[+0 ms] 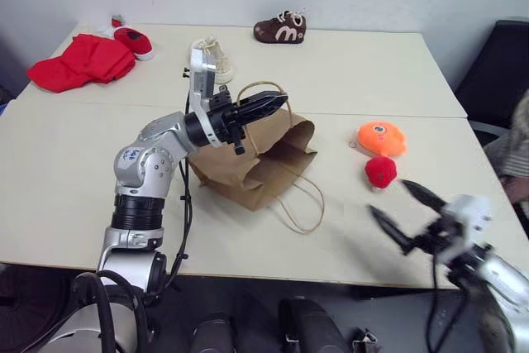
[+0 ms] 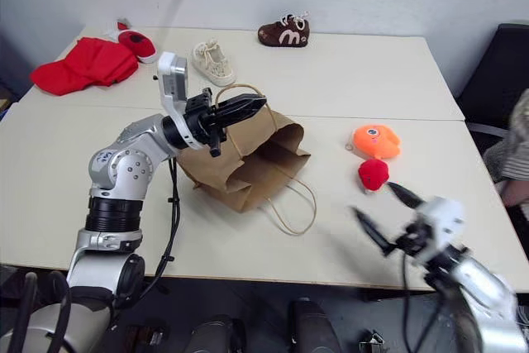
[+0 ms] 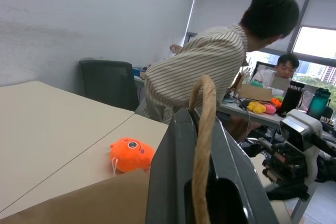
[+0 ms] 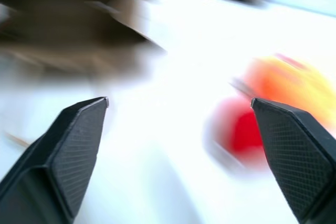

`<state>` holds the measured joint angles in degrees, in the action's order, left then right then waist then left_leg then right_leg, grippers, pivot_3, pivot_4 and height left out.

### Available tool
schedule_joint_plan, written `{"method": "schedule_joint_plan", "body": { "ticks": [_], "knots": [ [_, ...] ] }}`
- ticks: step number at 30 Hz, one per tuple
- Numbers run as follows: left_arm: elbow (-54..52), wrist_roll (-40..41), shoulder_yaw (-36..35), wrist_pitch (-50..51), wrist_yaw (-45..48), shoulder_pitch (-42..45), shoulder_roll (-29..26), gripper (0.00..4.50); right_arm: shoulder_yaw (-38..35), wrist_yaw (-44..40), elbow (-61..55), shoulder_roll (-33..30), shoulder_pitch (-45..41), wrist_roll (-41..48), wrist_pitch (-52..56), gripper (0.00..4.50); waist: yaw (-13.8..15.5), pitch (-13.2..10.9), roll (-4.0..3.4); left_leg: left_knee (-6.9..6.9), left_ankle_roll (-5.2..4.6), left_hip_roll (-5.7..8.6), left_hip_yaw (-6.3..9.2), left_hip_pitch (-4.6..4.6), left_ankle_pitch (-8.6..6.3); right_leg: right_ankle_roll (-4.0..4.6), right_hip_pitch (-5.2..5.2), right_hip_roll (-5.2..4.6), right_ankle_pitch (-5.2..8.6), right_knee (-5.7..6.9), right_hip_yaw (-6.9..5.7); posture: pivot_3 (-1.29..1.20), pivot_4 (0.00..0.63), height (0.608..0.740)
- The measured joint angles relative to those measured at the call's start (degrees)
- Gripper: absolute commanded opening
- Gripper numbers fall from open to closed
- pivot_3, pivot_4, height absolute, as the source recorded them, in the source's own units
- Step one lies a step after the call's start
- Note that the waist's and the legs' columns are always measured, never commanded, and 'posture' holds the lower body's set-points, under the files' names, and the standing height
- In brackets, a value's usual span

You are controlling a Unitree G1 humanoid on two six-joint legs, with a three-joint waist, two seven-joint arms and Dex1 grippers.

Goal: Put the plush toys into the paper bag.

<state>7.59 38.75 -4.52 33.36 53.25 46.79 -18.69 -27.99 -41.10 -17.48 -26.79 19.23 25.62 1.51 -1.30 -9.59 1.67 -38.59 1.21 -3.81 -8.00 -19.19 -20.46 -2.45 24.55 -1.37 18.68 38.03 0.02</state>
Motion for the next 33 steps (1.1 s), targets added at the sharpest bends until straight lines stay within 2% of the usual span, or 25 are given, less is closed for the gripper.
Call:
{"method": "schedule_joint_plan", "body": {
  "ticks": [2,4,7,9,12,17,20,28,31,33],
  "knots": [
    [-0.05,-0.08,0.02,-0.01,-0.15,-0.01,0.09,0.00,-1.23,0.94,3.09,-0.07,0.33,-2.56,-1.99,4.46,-0.56,0.00,-0.01,0.03,-0.01,-0.01,-0.14,0.06,0.00,-0.03,0.01,0.03,-0.02,0.02,0.15,0.00,0.150,0.740],
    [-0.26,-0.12,0.11,0.00,-0.37,-0.11,0.32,0.00,0.67,1.63,4.67,-1.12,-2.78,-4.51,-1.91,4.46,-1.32,-0.04,-0.07,0.21,0.01,0.00,-0.35,0.10,0.03,-0.04,-0.04,0.06,-0.02,0.10,0.36,0.00,0.150,0.740],
    [-0.45,-0.09,0.23,0.29,-0.63,-0.02,0.50,0.00,7.33,2.38,8.78,-6.96,-19.79,-6.76,5.38,4.46,-2.57,-0.16,-0.35,0.23,0.00,0.06,-0.39,0.20,0.09,-0.05,-0.01,0.08,-0.05,0.20,0.49,0.00,0.150,0.740],
    [-0.44,-0.10,0.55,0.43,-0.58,0.18,0.49,0.00,11.96,2.38,12.52,-10.97,-31.06,-8.76,11.16,4.46,-2.20,-0.25,-0.56,0.38,0.13,0.05,-0.28,0.41,0.21,0.02,0.12,0.12,-0.01,0.20,0.44,0.00,0.150,0.740],
    [-0.30,-0.15,0.17,0.47,-0.57,0.23,-0.27,0.00,17.00,2.25,20.02,-12.12,-41.85,-10.63,18.20,4.46,-0.89,-0.25,-0.55,0.50,0.34,-0.25,0.03,0.02,0.30,0.21,0.34,0.48,0.09,-0.02,0.28,0.00,0.150,0.740],
    [-0.16,-0.37,-0.02,0.50,-0.68,0.48,-0.47,0.00,27.51,0.41,43.58,-10.96,-60.82,-17.39,21.28,4.46,-0.75,-0.33,-0.60,0.40,0.28,-0.15,-0.32,-0.43,0.27,0.18,0.98,0.29,0.07,0.22,0.43,0.00,0.150,0.740],
    [-0.40,-0.44,0.09,0.50,-0.70,0.54,-0.51,0.00,28.92,0.60,53.48,-10.35,-67.32,-19.94,18.62,3.86,-0.90,-0.33,-0.60,0.36,0.23,-0.07,-0.32,-0.38,0.30,0.17,0.96,0.18,0.07,0.35,0.41,0.00,0.150,0.740],
    [-0.50,-0.68,0.04,0.50,-1.19,0.51,-0.99,0.00,30.01,-3.69,65.16,-10.05,-72.38,-23.05,8.53,1.12,-1.70,-0.33,-0.60,0.34,0.22,-0.02,-0.31,-0.36,0.31,0.16,0.96,0.09,0.07,0.50,0.39,0.00,0.150,0.740],
    [-0.46,-0.70,0.04,0.50,-1.16,0.52,-0.99,0.00,29.42,-8.63,65.97,-11.88,-72.42,-22.58,4.40,0.22,-1.90,-0.38,-0.68,0.35,0.22,-0.02,-0.31,-0.36,0.31,0.16,0.96,0.09,0.07,0.50,0.38,0.00,0.150,0.740],
    [-0.28,-0.71,-0.05,0.49,-1.14,0.57,-0.97,0.00,26.94,-14.89,62.91,-12.76,-72.10,-18.59,2.65,0.06,-1.91,-0.48,-0.79,0.34,0.22,-0.02,-0.30,-0.37,0.31,0.15,0.96,0.10,0.06,0.51,0.37,0.00,0.150,0.740]
  ]
}}
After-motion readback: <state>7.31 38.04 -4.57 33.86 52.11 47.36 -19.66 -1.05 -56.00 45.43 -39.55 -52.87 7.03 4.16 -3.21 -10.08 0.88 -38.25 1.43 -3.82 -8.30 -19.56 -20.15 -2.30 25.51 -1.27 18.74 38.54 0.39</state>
